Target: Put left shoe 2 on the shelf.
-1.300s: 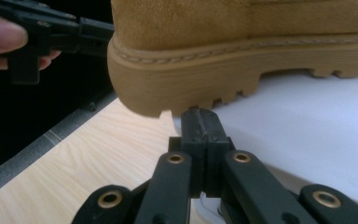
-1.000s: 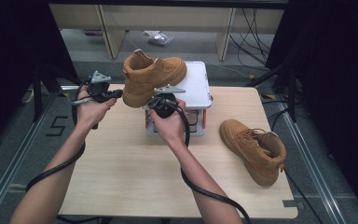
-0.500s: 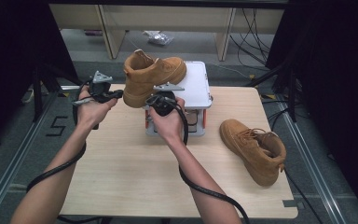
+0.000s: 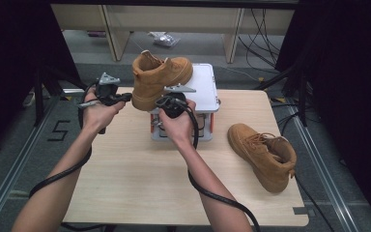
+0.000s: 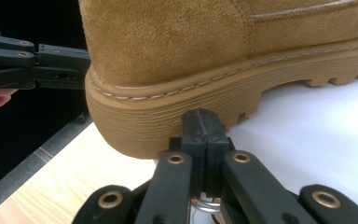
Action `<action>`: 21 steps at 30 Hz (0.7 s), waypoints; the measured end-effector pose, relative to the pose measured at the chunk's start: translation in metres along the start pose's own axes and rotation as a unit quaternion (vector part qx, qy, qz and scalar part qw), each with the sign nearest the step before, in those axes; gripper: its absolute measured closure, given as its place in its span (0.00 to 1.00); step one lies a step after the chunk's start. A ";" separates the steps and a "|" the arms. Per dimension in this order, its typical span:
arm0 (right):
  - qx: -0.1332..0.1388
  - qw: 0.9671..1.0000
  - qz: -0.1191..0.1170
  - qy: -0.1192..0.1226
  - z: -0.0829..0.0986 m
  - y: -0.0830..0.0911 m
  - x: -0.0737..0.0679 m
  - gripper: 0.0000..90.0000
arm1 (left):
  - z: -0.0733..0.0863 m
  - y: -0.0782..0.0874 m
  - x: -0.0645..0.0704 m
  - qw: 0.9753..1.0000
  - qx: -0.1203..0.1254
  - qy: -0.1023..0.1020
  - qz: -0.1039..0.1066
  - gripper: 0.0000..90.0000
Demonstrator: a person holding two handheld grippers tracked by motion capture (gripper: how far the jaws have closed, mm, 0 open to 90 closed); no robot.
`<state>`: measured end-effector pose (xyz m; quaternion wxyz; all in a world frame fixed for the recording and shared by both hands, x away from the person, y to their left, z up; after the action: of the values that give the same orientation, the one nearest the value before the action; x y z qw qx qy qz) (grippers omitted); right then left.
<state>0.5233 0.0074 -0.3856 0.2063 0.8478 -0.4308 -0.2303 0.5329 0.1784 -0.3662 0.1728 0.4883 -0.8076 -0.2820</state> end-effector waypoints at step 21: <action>0.004 1.000 0.018 -0.019 -0.003 0.007 0.024 1.00 | -0.006 -0.010 0.020 1.000 -0.006 -0.014 0.020 1.00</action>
<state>0.5329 -0.0159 -0.3844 0.1990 0.8362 -0.4507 -0.2410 0.5336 0.1554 -0.3675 0.1699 0.4666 -0.8182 -0.2898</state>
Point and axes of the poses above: each handheld gripper's, and its own axes: y roughly backward along the jaws, z roughly out of its underside, x roughly to its right, the point moved 5 cm from there along -y, roughly forward along the jaws, and after that the axes turned 7 degrees about -x, right-handed, at the moved point
